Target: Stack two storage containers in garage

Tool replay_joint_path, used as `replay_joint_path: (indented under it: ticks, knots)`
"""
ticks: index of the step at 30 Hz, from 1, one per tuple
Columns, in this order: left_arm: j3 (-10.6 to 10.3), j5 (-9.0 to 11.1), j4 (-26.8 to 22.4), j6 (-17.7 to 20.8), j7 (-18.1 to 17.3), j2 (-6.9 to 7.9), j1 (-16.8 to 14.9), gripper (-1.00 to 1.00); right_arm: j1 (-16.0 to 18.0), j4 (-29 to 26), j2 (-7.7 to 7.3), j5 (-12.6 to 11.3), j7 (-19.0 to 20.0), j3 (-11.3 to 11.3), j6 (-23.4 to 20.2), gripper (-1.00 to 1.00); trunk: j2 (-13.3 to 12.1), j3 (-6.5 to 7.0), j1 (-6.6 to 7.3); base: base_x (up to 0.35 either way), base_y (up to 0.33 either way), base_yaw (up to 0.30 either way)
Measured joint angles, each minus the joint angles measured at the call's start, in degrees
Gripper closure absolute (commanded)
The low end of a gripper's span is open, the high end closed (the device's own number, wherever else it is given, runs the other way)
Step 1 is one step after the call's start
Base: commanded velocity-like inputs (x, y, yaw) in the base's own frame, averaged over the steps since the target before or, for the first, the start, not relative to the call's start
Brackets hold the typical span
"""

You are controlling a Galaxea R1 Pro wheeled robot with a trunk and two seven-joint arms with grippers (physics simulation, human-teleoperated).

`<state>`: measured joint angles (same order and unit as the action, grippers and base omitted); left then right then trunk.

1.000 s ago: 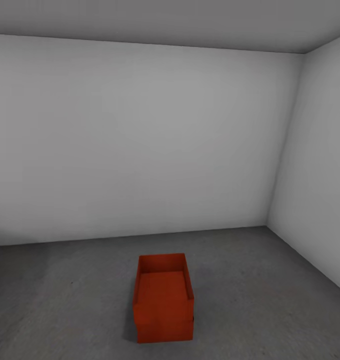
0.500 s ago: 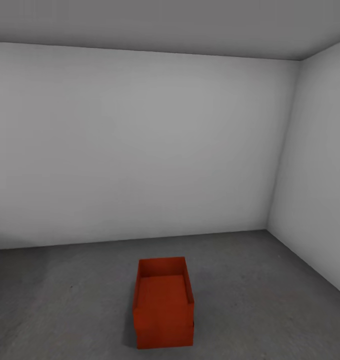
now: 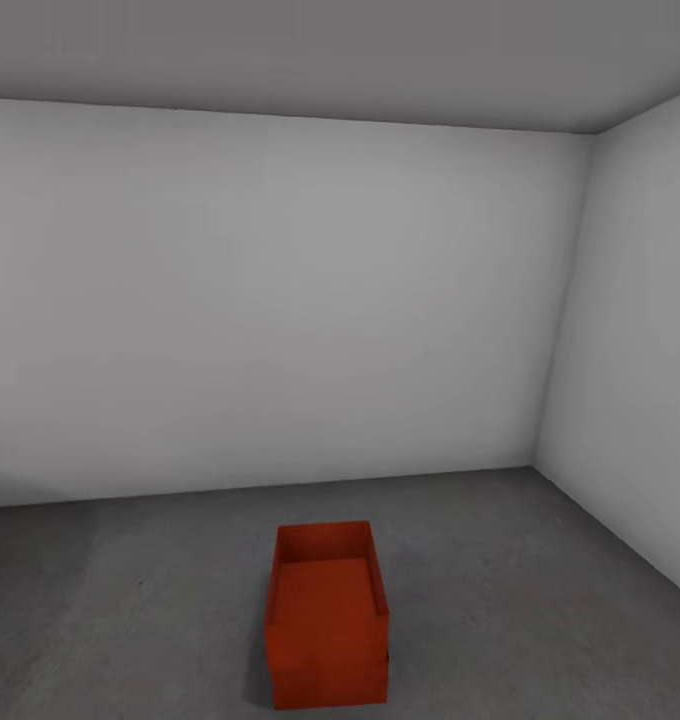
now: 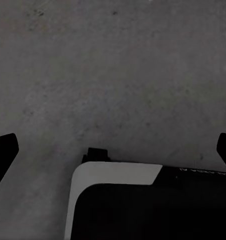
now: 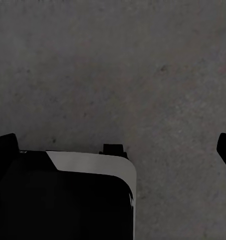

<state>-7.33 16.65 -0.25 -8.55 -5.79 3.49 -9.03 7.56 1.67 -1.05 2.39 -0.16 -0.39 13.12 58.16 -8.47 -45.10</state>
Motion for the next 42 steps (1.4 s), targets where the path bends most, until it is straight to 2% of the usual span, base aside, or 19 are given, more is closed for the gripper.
replay_joint_path:
  ticks: [10, 35, 42]
  knots:
    - [0.0, 0.1, 0.0, -0.3, -0.6, 0.01, 0.2, -1.00, 0.0, 0.0, 0.04, 0.0, -0.1, 0.0, 0.0, -1.00, 0.0, 0.81, 0.00, 0.000, 0.000, 0.000]
    - [-0.3, -0.2, -0.4, -0.7, -0.6, 0.19, 0.2, -1.00, 0.0, 0.1, 0.52, -0.1, -0.7, 0.0, -0.8, -1.00, 0.0, 0.87, 0.00, 0.000, 0.000, 0.000]
    - [0.3, 0.1, -0.5, -0.5, -0.6, 0.19, 0.2, -1.00, 0.0, 0.0, 0.22, -0.1, -0.7, 0.0, -0.8, -1.00, 0.0, 0.87, 0.00, 0.000, 0.000, 0.000]
